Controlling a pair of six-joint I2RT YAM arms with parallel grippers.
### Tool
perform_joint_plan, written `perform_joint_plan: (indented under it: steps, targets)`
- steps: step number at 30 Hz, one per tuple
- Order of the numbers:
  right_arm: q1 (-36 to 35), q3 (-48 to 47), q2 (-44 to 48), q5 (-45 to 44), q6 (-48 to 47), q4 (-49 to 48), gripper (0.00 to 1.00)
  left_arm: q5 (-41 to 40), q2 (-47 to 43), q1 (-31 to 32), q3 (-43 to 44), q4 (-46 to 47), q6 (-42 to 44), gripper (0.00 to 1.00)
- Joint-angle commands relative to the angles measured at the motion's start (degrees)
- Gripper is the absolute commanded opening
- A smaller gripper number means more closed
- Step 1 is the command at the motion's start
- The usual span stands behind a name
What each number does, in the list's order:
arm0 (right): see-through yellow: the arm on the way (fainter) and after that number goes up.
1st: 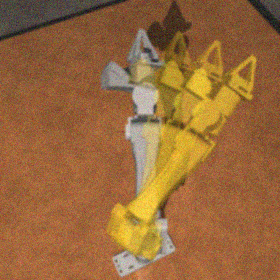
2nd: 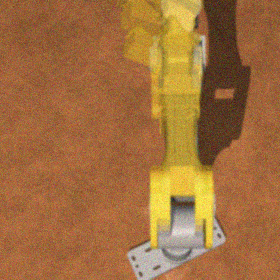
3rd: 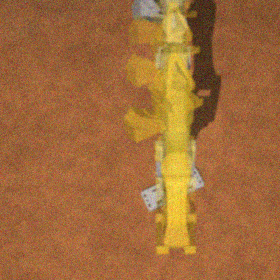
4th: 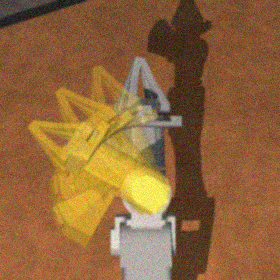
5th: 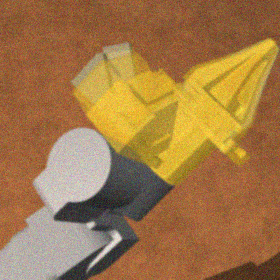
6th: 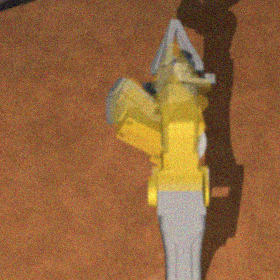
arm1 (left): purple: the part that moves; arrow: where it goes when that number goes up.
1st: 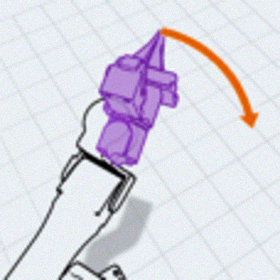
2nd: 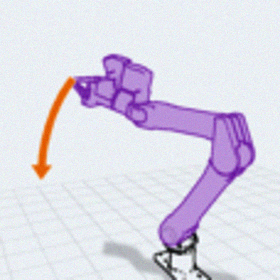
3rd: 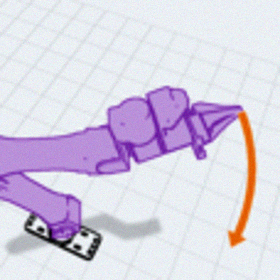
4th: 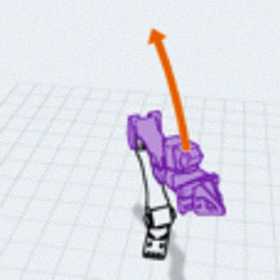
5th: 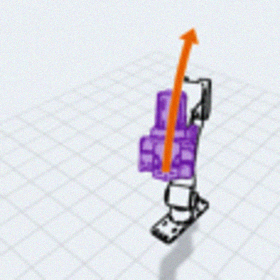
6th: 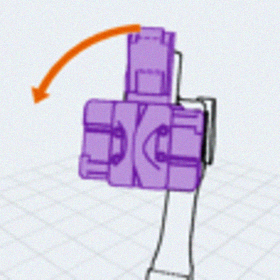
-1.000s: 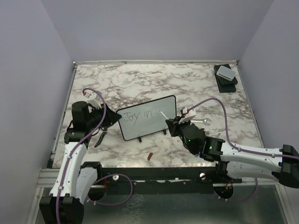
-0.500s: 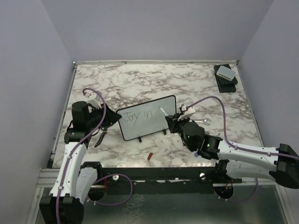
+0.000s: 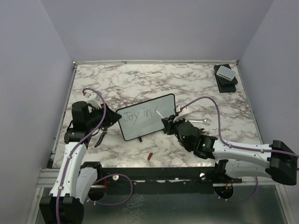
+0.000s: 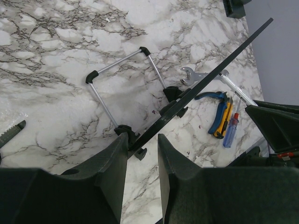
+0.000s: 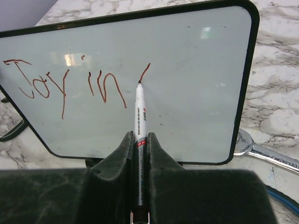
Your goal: Write a sentence on the whiteboard
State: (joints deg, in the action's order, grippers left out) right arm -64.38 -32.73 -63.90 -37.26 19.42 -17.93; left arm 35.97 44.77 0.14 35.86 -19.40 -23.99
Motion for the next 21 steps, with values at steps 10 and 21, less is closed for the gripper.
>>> perform_joint_plan:
  steps: [10, 21]
  targets:
    - [0.3, 0.7, 2.0, -2.6, 4.9, 5.5, 0.01, 0.6, -0.8, 0.4, -0.5, 0.0, 0.0, 0.33]
    - [0.3, 1.0, 1.0, -1.8, 6.3, 7.3, 0.01, 0.7, -0.8, 0.4, -0.5, 0.0, -0.1, 0.33]
